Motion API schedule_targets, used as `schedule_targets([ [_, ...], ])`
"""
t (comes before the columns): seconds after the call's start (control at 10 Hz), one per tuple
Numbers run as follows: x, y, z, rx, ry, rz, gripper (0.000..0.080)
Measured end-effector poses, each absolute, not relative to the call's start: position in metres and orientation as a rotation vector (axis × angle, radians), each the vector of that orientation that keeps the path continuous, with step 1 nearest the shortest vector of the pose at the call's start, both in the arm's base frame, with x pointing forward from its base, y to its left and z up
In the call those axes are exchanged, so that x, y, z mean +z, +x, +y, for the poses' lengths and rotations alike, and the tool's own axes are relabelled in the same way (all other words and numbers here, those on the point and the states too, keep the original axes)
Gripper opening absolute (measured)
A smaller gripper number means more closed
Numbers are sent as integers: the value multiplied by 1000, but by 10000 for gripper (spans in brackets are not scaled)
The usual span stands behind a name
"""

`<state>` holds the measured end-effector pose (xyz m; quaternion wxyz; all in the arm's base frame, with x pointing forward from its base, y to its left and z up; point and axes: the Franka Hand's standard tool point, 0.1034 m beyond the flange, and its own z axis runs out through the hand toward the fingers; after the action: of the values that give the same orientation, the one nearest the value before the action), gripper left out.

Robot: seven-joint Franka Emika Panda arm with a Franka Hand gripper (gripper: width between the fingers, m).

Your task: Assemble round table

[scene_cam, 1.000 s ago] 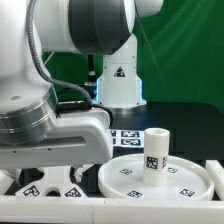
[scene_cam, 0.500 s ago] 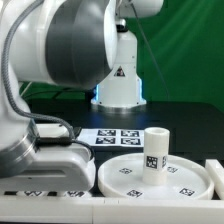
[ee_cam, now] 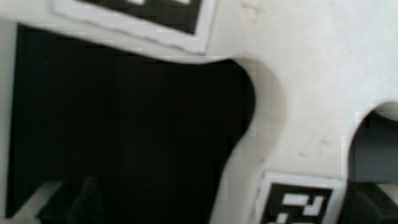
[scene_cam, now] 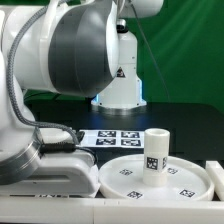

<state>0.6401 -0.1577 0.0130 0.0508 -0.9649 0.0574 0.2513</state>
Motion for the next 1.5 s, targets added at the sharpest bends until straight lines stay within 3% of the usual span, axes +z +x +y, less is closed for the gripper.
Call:
schedule_targets([
  [0.4, 13, 640, -158, 765, -2937, 175, 643],
  [0.5, 4, 631, -154, 832, -2909, 160, 643],
  [1.0, 76, 630, -139, 778, -2917, 106, 643],
  [1.3, 74, 630, -112, 708, -2932, -181, 643],
  [1.5, 71, 631, -114, 687, -2939, -177, 643],
])
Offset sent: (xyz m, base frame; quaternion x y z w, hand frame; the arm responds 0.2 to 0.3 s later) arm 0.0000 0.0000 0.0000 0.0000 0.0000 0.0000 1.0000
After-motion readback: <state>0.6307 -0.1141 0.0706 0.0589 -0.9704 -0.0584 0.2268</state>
